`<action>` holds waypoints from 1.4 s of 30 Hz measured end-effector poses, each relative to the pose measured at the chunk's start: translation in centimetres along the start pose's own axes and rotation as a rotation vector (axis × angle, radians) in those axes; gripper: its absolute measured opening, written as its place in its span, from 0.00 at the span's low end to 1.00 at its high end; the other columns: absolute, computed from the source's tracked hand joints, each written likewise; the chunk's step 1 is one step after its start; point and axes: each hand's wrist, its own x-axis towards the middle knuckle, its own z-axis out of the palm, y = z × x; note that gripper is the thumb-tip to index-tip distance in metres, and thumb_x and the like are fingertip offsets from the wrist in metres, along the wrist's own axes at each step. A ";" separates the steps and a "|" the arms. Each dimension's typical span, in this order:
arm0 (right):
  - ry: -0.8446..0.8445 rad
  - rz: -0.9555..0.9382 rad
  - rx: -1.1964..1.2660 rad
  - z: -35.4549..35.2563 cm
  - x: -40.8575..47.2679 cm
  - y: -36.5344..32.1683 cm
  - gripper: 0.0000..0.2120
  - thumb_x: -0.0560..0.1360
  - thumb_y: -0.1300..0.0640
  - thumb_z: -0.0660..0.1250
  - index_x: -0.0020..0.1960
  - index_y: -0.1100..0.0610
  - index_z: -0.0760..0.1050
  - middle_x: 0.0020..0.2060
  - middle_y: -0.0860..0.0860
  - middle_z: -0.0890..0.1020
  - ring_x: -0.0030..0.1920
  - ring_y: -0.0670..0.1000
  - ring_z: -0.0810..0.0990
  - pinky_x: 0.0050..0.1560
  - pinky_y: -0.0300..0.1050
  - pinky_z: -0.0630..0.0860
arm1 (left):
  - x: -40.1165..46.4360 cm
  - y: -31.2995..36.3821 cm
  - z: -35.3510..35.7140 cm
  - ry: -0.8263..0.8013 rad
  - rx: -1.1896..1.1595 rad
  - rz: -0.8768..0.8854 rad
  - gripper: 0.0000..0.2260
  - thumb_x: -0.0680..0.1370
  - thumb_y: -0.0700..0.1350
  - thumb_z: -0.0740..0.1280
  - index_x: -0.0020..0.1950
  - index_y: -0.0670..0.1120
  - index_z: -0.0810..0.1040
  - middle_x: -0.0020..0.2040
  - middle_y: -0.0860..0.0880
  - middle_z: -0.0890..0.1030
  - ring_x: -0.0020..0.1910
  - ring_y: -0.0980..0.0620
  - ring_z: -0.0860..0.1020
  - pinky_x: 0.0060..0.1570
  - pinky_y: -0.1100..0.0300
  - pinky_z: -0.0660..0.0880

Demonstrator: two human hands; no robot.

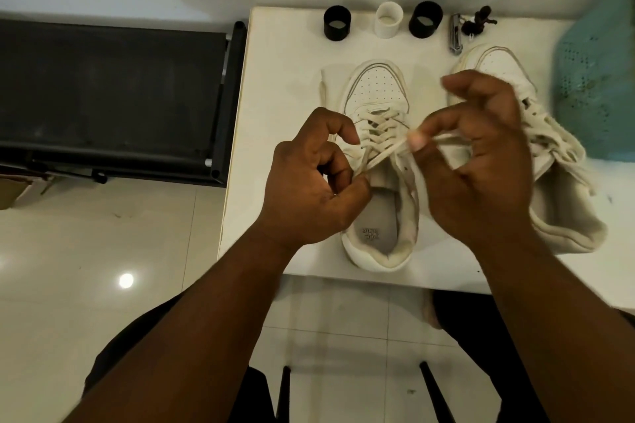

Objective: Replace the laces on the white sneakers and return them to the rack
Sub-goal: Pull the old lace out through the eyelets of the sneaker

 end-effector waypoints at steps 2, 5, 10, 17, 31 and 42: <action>0.096 0.042 -0.029 -0.3 0.3 0.6 0.05 0.77 0.56 0.71 0.47 0.58 0.81 0.63 0.52 0.71 0.66 0.50 0.73 0.64 0.32 0.65 | 0.0 0.0 0.0 0.001 0.002 -0.003 0.22 0.68 0.30 0.75 0.53 0.49 0.70 0.25 0.51 0.75 0.23 0.57 0.70 0.32 0.71 0.65; 0.035 0.057 -0.023 -0.3 0.2 0.7 0.10 0.75 0.54 0.73 0.53 0.57 0.82 0.67 0.55 0.71 0.70 0.51 0.71 0.68 0.35 0.64 | 0.0 0.0 0.0 0.003 0.005 -0.006 0.22 0.68 0.30 0.75 0.53 0.49 0.71 0.25 0.51 0.75 0.23 0.55 0.70 0.33 0.71 0.65; -0.227 -0.101 -0.066 0.6 -0.5 -0.1 0.06 0.71 0.53 0.74 0.48 0.52 0.85 0.75 0.55 0.67 0.76 0.53 0.62 0.74 0.52 0.63 | 0.1 -0.1 -0.1 0.004 0.002 0.007 0.22 0.70 0.32 0.78 0.54 0.48 0.71 0.26 0.51 0.76 0.23 0.52 0.72 0.32 0.69 0.67; -0.138 -0.108 -0.112 0.2 -0.3 -0.5 0.05 0.75 0.56 0.71 0.47 0.57 0.81 0.69 0.58 0.71 0.70 0.57 0.70 0.62 0.60 0.72 | 0.0 -0.2 0.0 0.002 0.004 0.006 0.22 0.69 0.31 0.77 0.54 0.48 0.71 0.26 0.52 0.76 0.23 0.54 0.72 0.32 0.69 0.67; -0.037 0.064 -0.044 -0.3 0.1 -0.1 0.09 0.73 0.53 0.73 0.51 0.55 0.84 0.68 0.54 0.73 0.69 0.48 0.71 0.66 0.34 0.66 | 0.0 -0.1 -0.1 0.001 -0.031 -0.017 0.23 0.69 0.32 0.75 0.53 0.52 0.70 0.26 0.52 0.75 0.23 0.54 0.72 0.32 0.70 0.66; -0.260 -0.068 -0.133 0.5 -0.6 -0.6 0.07 0.74 0.52 0.71 0.50 0.52 0.83 0.73 0.53 0.69 0.75 0.53 0.64 0.69 0.62 0.67 | 0.0 0.0 0.1 -0.003 -0.036 0.007 0.21 0.70 0.34 0.77 0.54 0.48 0.71 0.27 0.52 0.76 0.24 0.54 0.73 0.32 0.70 0.68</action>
